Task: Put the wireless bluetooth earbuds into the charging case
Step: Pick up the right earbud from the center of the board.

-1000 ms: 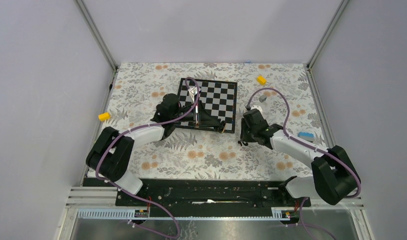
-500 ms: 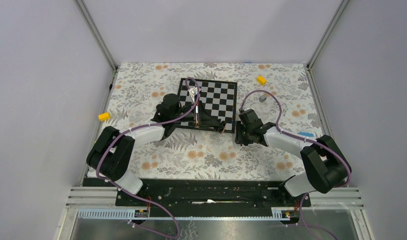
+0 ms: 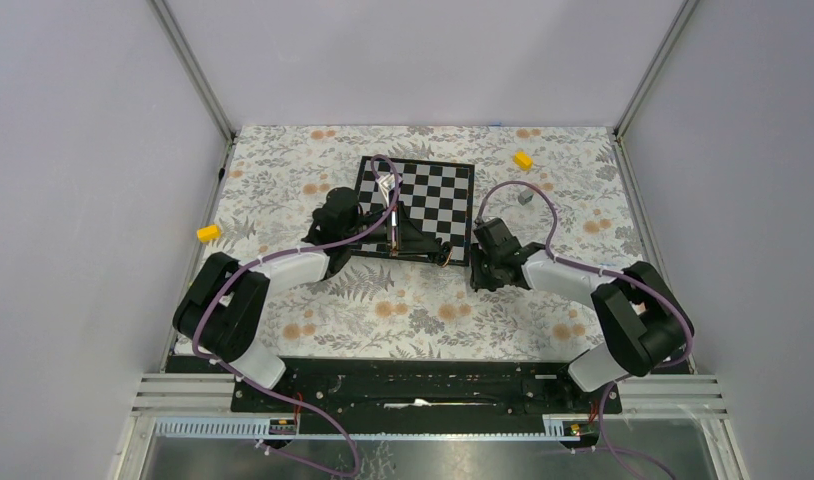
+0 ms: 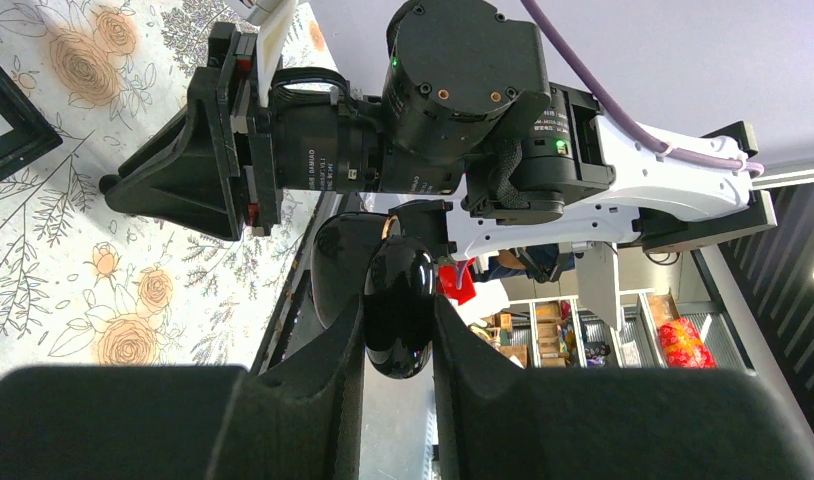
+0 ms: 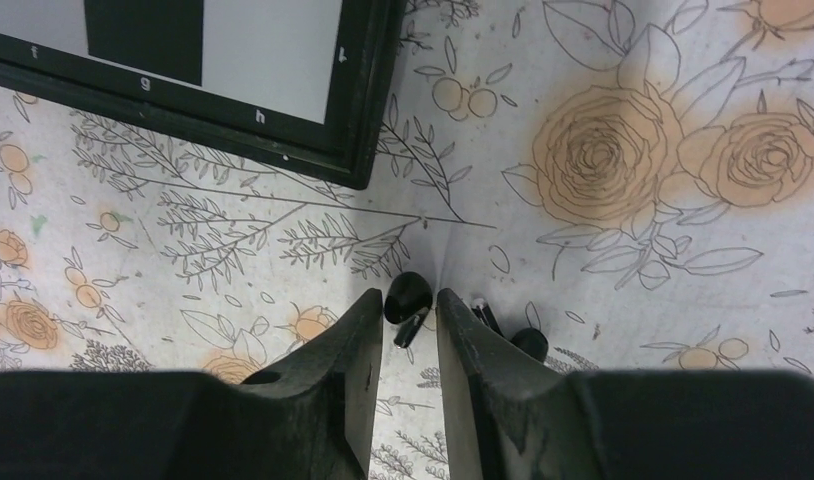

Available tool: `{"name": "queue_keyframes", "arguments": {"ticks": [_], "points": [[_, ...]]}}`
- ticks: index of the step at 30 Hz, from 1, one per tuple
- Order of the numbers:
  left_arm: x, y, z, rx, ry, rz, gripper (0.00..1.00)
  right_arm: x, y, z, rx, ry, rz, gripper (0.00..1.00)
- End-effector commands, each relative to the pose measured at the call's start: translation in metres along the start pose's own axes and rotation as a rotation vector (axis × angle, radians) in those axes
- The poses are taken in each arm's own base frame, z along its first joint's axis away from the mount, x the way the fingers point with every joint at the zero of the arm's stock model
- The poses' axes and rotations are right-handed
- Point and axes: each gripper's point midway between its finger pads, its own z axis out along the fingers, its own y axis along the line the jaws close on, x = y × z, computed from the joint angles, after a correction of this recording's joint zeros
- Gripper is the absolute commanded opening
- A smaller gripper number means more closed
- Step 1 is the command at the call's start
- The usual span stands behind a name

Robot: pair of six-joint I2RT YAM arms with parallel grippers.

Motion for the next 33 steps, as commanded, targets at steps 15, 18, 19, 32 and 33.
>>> {"name": "queue_keyframes", "arguments": {"ticks": [15,18,19,32,33], "points": [[-0.009,-0.014,0.008,0.05,0.02,0.065,0.0,-0.011,0.008,0.007,0.005,-0.003,-0.048,0.18],[-0.007,-0.013,0.008,0.033,0.048,0.05,0.0,-0.017,0.01,0.0,-0.01,-0.029,-0.055,0.17],[-0.006,-0.01,0.008,0.016,0.053,0.05,0.0,-0.02,0.012,-0.003,-0.021,-0.044,-0.06,0.17],[0.024,0.076,-0.005,-0.191,0.105,-0.143,0.0,-0.031,0.019,-0.022,-0.102,-0.173,-0.086,0.17],[0.027,0.081,-0.005,-0.213,0.115,-0.152,0.0,-0.032,0.02,-0.025,-0.111,-0.189,-0.083,0.17]]}}
